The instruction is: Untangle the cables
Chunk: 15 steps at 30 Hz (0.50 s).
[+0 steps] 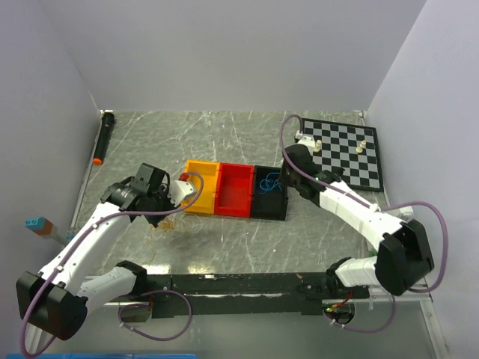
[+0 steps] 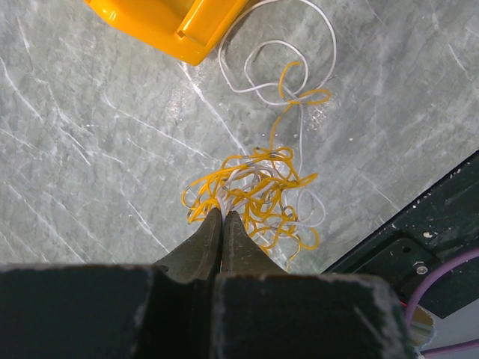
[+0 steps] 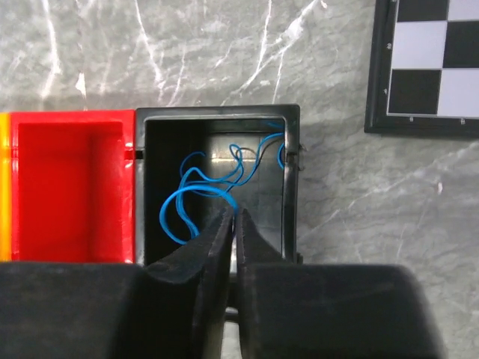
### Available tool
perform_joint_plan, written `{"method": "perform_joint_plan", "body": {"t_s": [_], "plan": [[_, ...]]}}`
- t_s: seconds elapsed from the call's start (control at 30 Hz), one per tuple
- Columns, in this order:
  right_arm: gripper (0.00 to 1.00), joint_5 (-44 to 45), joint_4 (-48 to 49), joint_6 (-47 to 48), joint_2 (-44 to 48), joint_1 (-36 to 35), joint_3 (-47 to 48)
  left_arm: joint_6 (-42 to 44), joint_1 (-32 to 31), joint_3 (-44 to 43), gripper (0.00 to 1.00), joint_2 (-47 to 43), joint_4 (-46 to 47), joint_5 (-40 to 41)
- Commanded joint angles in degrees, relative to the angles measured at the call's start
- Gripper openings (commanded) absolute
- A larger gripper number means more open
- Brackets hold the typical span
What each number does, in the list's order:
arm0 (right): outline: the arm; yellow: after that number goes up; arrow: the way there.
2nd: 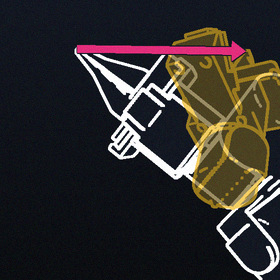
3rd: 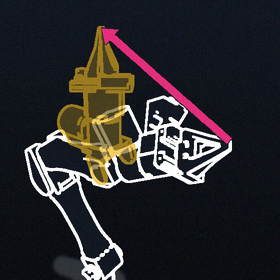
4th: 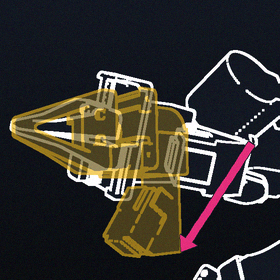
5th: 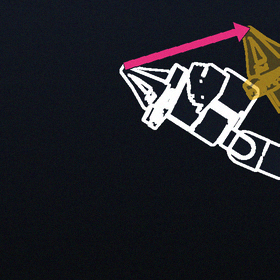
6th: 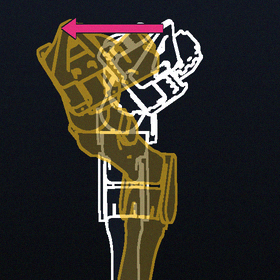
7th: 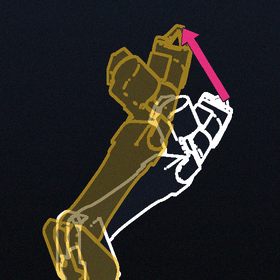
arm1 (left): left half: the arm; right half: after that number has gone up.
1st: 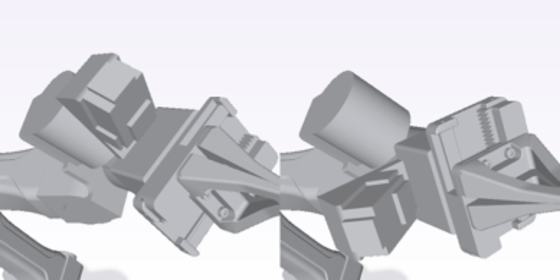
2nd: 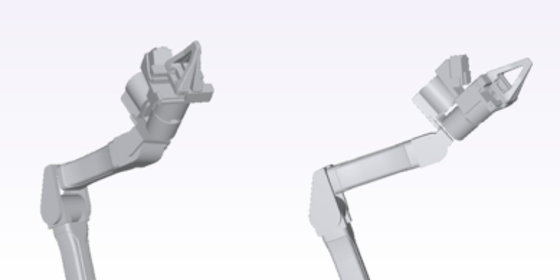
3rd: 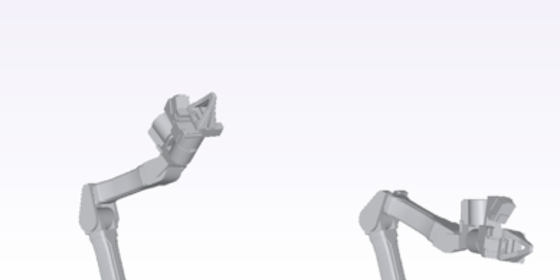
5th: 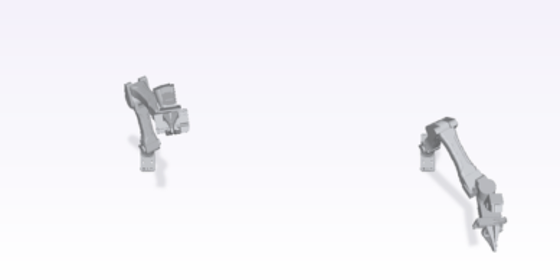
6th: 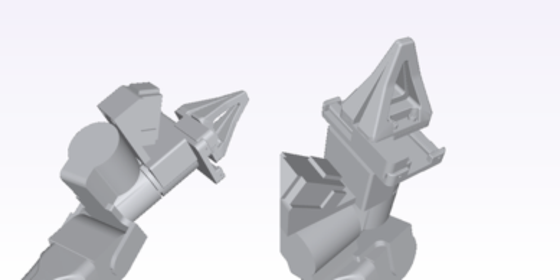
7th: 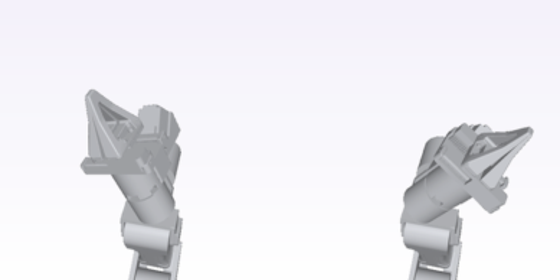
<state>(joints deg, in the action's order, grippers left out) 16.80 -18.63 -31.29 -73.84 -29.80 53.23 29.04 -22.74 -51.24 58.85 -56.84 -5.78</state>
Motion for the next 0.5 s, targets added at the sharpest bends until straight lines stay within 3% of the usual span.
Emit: {"method": "perform_joint_plan", "body": {"t_s": [0.0,0.07,0.17,0.3,0.47], "plan": [[0.26,-0.89,1.32,-0.70,-2.62,-0.52,5.12,-1.09,0.07,-3.07,0.01,-0.67,-0.46,-1.69],[0.43,-1.06,1.32,-0.44,-2.27,-0.96,5.21,-1.53,-0.02,-3.69,0.01,-0.67,-0.90,-2.39],[0.54,-0.72,0.18,-0.44,-1.83,-1.22,5.74,-1.79,-0.02,-4.83,0.01,-0.67,-1.52,-3.18],[0.54,-1.15,-0.09,-0.27,-0.25,-1.40,5.48,-1.97,-0.20,-5.88,0.01,-1.54,-2.13,-3.89],[0.49,-0.71,-1.41,0.61,2.64,-3.59,5.13,-1.88,-0.20,-5.89,0.01,-2.86,-2.31,-4.68]]}}
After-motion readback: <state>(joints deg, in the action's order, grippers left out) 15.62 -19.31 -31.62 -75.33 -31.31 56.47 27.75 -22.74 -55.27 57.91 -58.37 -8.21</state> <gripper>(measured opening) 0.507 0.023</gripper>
